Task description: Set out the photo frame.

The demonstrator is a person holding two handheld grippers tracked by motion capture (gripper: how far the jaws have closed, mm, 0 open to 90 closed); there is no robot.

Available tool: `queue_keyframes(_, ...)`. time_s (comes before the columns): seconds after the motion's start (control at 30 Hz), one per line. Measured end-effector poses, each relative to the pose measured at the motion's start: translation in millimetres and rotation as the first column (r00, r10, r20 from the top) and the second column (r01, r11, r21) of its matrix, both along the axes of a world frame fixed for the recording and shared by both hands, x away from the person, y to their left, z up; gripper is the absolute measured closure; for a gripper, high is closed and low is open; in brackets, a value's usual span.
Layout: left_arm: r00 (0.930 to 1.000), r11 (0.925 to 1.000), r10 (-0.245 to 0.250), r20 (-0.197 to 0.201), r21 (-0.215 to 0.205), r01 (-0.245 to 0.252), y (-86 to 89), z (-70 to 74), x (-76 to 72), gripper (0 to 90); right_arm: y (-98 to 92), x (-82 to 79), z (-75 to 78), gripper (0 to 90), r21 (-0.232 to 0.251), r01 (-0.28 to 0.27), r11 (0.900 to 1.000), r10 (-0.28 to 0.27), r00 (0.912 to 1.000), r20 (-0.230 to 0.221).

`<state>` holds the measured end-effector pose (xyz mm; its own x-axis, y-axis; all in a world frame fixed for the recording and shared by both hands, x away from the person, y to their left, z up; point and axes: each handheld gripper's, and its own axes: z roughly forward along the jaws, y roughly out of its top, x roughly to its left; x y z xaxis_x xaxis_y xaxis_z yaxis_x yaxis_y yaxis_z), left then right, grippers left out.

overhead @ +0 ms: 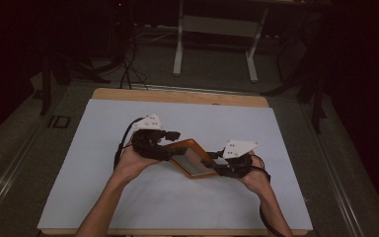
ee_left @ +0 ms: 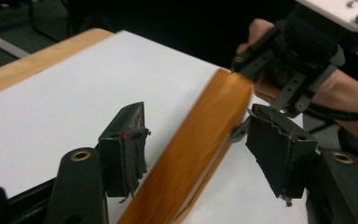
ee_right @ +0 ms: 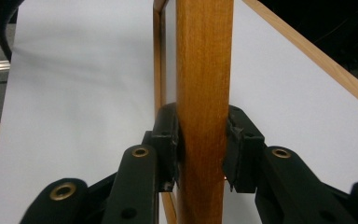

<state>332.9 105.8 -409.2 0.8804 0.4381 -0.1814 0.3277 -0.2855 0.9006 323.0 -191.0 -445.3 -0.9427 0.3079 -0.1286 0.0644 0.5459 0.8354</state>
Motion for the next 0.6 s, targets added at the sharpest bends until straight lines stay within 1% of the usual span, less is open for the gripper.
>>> queue_keyframes(0.07,0.9997,0.9994,0.025,0.007,-0.023,-0.025,6.1,-3.7,0.2,36.9,-3.5,-0.3,-0.8,68.6,-0.002,0.001,1.0,-0.001,1.0,-0.005)
queue_keyframes(0.1,0.9989,0.9984,0.045,0.013,-0.034,-0.045,8.8,-6.0,0.1,35.3,-5.0,-0.4,-1.2,68.6,-0.003,0.001,1.0,-0.001,1.0,-0.006)
queue_keyframes(0.13,0.998,0.9968,0.062,0.011,-0.051,-0.061,13.4,-10.2,0.3,33.4,-7.8,-0.6,-1.9,68.7,-0.006,0.001,1.0,-0.001,1.0,-0.009)
queue_keyframes(0.17,0.998,0.9968,0.062,0.011,-0.051,-0.061,13.4,-10.2,0.3,33.4,-7.8,-0.6,-1.9,68.7,-0.006,0.001,1.0,-0.001,1.0,-0.009)
queue_keyframes(0.2,0.998,0.9961,0.063,0.005,-0.061,-0.063,16.2,-15.2,0.2,33.4,-10.2,-0.7,-2.9,68.7,-0.005,0.006,1.0,-0.006,0.9999,-0.011)
queue_keyframes(0.23,0.998,0.9961,0.063,0.005,-0.061,-0.063,16.2,-15.2,0.2,33.4,-10.2,-0.7,-2.9,68.7,-0.005,0.006,1.0,-0.006,0.9999,-0.011)
queue_keyframes(0.27,0.9983,0.9969,0.057,0.006,-0.054,-0.057,16.4,-20.4,-0.6,33.3,-12.6,-0.6,-4.1,68.7,0.001,0.009,1.0,-0.009,0.9999,-0.015)
queue_keyframes(0.3,0.9983,0.9969,0.057,0.006,-0.054,-0.057,16.4,-20.4,-0.6,33.3,-12.6,-0.6,-4.1,68.7,0.001,0.009,1.0,-0.009,0.9999,-0.015)
queue_keyframes(0.33,0.9987,0.9977,0.05,0.014,-0.048,-0.049,15.2,-26.2,-2.6,33.4,-15.3,-0.4,-5.3,68.6,0.004,0.012,1.0,-0.011,0.9998,-0.018)
queue_keyframes(0.37,0.9987,0.9977,0.05,0.014,-0.048,-0.049,15.2,-26.2,-2.6,33.3,-15.3,-0.4,-5.3,68.6,0.004,0.012,1.0,-0.011,0.9998,-0.018)
queue_keyframes(0.4,0.999,0.9985,0.041,0.018,-0.036,-0.041,13.3,-30.8,-3.9,33.3,-16.1,-0.5,-5.8,68.6,0.005,0.014,1.0,-0.014,0.9998,-0.018)
queue_keyframes(0.47,0.9989,0.9987,0.042,0.021,-0.027,-0.042,10.4,-36.7,-5.5,33.4,-20.7,-0.9,-7.6,68.6,-0.001,0.023,1.0,-0.023,0.9995,-0.02)
queue_keyframes(0.5,0.999,0.9989,0.041,0.019,-0.023,-0.041,9.4,-39.2,-5.4,33.4,-20.7,-0.9,-7.6,68.6,-0.001,0.023,1.0,-0.023,0.9995,-0.02)
queue_keyframes(0.53,0.9992,0.999,0.039,0.008,-0.021,-0.039,5.6,-46.1,-4.5,33.7,-23.6,-1.4,-8.7,68.5,-0.011,0.03,1.0,-0.03,0.9994,-0.02)
queue_keyframes(0.57,0.9992,0.999,0.039,0.008,-0.021,-0.039,5.6,-46.1,-4.5,34.7,-23.6,-1.4,-8.7,68.5,-0.011,0.03,1.0,-0.03,0.9994,-0.02)
queue_keyframes(0.6,0.9991,0.9992,0.039,0.015,-0.007,-0.039,2.1,-51.2,-3.9,34.7,-24.6,-1.5,-9.2,68.5,-0.012,0.031,0.999,-0.031,0.9993,-0.02)
